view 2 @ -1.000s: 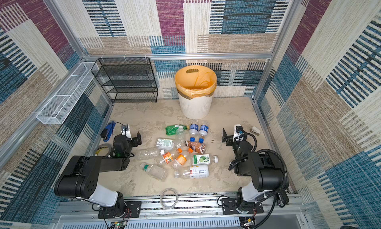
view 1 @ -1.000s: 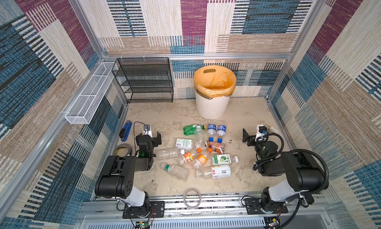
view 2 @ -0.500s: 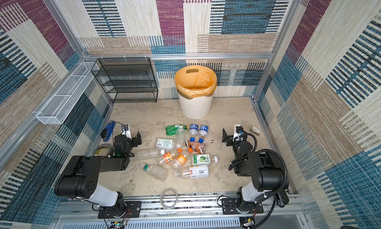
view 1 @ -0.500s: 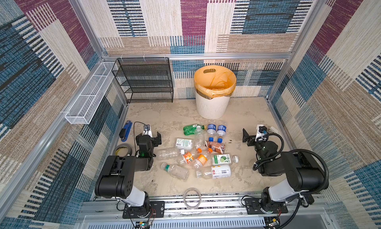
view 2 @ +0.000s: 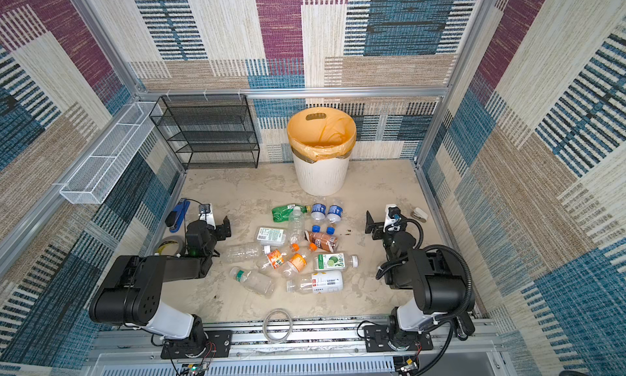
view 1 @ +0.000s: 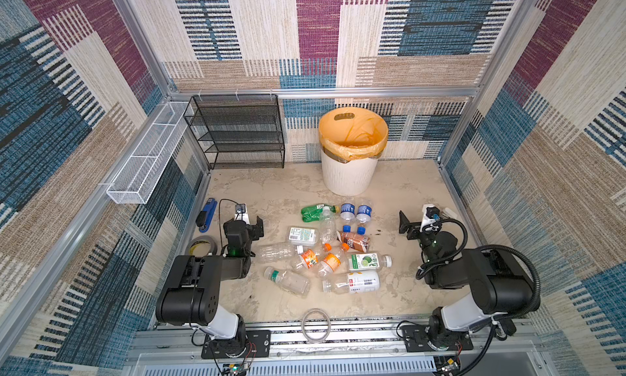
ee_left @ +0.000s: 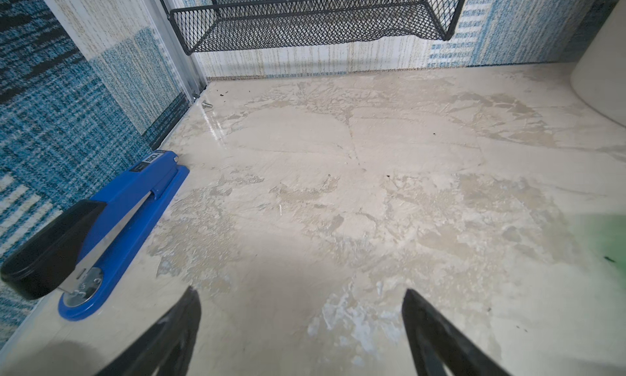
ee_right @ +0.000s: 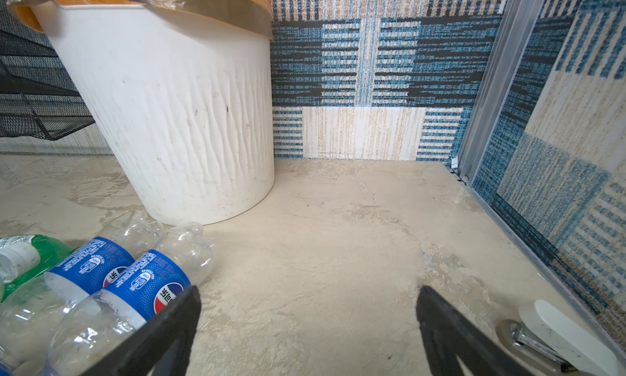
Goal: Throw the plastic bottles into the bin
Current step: 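Move right gripper toward blue-label bottles by the bin while left gripper advances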
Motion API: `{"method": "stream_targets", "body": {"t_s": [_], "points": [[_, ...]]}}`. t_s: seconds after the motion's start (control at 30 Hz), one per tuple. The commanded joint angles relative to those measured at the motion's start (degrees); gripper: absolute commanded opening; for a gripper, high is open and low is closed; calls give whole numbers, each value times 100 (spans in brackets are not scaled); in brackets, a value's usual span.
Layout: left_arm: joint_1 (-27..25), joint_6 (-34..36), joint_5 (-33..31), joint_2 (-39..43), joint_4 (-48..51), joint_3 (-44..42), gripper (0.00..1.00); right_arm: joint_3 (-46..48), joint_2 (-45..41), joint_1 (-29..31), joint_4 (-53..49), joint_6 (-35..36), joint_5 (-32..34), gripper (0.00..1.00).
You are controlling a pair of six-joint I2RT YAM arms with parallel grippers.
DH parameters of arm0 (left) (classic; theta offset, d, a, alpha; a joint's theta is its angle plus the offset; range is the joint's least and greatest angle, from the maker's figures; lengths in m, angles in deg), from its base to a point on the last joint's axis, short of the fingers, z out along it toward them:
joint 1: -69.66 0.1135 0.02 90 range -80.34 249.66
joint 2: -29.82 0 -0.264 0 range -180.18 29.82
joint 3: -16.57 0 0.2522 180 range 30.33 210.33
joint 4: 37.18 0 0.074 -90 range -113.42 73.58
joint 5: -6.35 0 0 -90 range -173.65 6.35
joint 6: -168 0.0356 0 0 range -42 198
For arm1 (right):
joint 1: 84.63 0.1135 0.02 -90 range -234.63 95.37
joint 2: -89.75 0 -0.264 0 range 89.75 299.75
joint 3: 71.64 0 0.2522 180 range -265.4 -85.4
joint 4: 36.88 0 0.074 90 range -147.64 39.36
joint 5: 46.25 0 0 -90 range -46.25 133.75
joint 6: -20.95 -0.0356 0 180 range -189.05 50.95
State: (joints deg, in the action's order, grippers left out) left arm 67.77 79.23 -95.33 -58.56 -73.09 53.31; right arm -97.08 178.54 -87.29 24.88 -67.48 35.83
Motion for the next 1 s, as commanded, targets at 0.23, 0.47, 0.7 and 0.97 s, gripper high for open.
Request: {"method": "stream_targets", "body": {"t_s": [0.23,0.47,0.7,0.97], "points": [[-86,-138,-400,1145,2148,818,77,-1211,-933,-6,-2721,-405,638,82],[-329,-813,-434,1817,4340,2336,76,-2277,-1052,164,-4739,-1569,296,81],[-338,-678,713,1923,6501,3789,78,-3287,-796,905,-6573,-1697,160,85],[-338,-776,1498,1882,6321,3323,78,-3927,-139,1590,-7562,-1688,226,84]]}}
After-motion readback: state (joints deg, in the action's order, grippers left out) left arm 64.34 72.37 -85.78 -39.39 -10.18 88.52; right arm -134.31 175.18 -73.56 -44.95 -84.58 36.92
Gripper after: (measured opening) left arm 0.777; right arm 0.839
